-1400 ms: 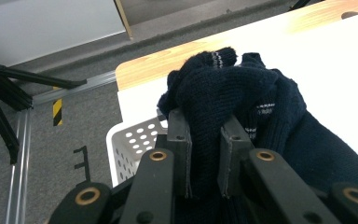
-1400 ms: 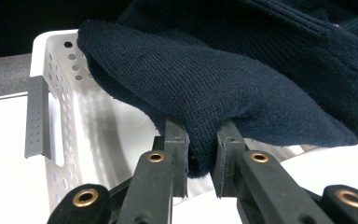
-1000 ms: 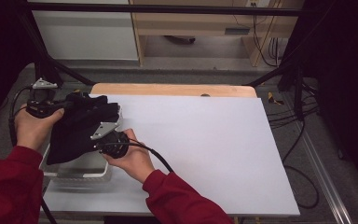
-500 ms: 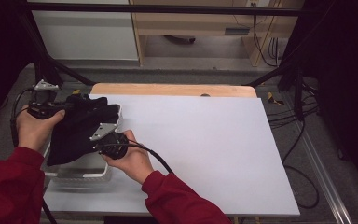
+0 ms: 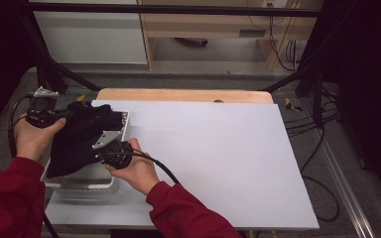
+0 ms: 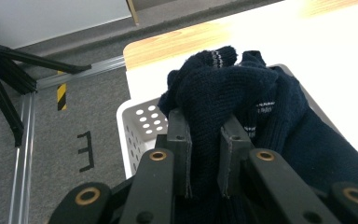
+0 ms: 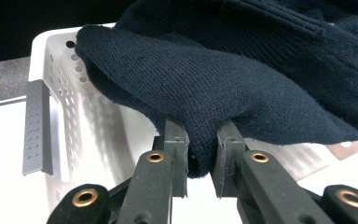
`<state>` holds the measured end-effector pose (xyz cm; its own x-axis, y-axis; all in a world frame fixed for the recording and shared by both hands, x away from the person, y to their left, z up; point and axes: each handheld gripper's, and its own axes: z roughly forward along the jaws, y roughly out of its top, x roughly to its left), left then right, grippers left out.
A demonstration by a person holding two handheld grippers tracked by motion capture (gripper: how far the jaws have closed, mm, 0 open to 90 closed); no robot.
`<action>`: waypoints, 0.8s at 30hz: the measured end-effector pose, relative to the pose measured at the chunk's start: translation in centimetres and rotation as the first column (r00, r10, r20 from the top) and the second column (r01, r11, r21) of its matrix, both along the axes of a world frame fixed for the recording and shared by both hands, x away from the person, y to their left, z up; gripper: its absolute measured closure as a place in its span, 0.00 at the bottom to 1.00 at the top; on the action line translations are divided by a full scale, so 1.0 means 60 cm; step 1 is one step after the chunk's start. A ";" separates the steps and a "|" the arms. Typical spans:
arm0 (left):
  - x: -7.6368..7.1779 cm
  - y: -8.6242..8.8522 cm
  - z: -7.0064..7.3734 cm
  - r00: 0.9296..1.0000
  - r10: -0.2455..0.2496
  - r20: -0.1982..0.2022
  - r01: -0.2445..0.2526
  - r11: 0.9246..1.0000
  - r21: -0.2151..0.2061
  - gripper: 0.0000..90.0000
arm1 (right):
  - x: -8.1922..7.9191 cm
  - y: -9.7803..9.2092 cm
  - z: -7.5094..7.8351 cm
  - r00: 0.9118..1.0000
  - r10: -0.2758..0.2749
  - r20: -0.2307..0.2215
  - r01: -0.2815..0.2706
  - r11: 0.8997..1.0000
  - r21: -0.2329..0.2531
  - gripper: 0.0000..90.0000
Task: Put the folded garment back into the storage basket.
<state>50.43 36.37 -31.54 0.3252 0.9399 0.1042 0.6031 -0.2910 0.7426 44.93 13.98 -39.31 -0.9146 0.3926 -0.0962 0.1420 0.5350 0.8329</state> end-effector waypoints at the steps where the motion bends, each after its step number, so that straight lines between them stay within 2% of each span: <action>1: 0.000 0.000 0.000 1.000 0.003 0.000 -0.003 1.000 0.001 0.87 | 0.001 0.001 -0.001 1.000 -0.003 -0.008 0.003 1.000 0.000 0.87; 9: 0.009 -0.002 -0.006 1.000 0.004 -0.012 -0.004 1.000 0.001 0.87 | 0.006 -0.001 -0.002 1.000 -0.007 -0.027 0.007 1.000 -0.010 0.87; 24: 0.023 -0.009 -0.018 0.999 0.010 -0.030 -0.010 1.000 0.002 0.86 | 0.011 -0.006 -0.004 1.000 -0.003 -0.028 0.002 0.999 -0.033 0.87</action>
<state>51.79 35.84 -32.60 0.3191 0.9428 0.0964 0.6281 -0.2866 0.7234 45.58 13.63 -39.53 -0.9163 0.3918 -0.0834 0.1663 0.5613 0.8107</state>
